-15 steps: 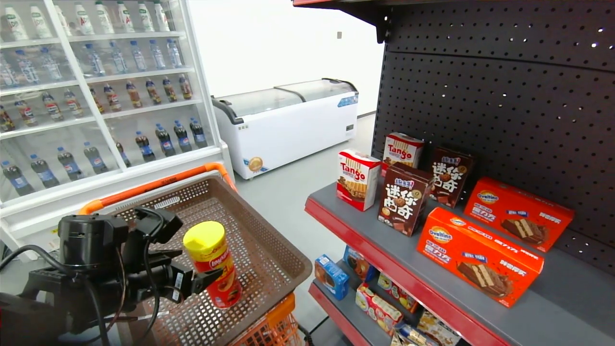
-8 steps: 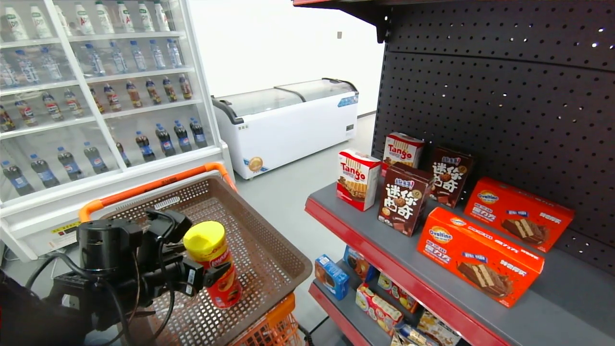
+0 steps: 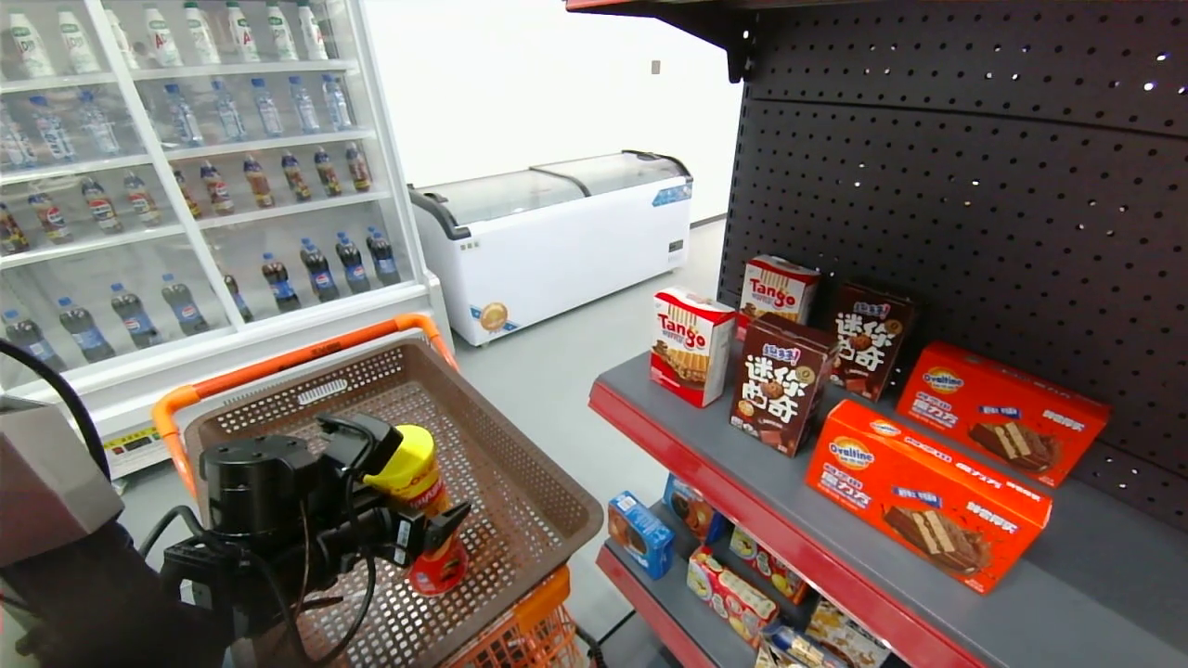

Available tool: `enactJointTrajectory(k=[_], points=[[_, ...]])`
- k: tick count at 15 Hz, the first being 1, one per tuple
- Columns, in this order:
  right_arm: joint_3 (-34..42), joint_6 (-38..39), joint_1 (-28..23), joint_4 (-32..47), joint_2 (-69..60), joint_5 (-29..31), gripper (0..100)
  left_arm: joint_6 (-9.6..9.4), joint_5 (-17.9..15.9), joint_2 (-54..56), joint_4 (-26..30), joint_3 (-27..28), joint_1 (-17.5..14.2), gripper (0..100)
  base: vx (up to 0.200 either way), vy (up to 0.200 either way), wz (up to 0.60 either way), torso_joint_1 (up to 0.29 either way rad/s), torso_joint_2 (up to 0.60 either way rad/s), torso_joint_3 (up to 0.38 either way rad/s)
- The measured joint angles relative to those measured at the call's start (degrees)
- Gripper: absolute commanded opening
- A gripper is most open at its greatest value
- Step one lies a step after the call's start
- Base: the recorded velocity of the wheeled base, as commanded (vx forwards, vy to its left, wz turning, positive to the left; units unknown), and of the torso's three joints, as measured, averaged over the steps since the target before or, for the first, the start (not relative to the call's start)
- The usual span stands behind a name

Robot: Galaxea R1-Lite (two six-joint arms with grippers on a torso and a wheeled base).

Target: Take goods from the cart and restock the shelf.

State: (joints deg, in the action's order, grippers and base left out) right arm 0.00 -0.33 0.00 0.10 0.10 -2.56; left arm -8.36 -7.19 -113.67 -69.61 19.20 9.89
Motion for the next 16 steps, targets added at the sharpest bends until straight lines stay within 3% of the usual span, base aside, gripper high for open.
enactJointTrajectory(k=[6,7,16], points=[[0.00,0.00,0.00,0.00,0.00,0.00,100,-0.09,0.17,-2.43,-1.52,-2.01,-0.24,100,0.000,0.000,0.00,0.000,0.00,0.000],[0.00,0.01,0.00,0.00,0.00,0.00,100,-0.09,0.17,-2.54,-2.21,-2.08,-0.29,0,0.000,0.000,0.00,0.000,0.00,0.000],[0.00,0.01,-0.02,0.00,0.00,0.00,100,-0.12,2.44,-0.54,0.52,-0.66,-0.55,0,0.000,0.000,0.00,0.000,0.00,0.000]])
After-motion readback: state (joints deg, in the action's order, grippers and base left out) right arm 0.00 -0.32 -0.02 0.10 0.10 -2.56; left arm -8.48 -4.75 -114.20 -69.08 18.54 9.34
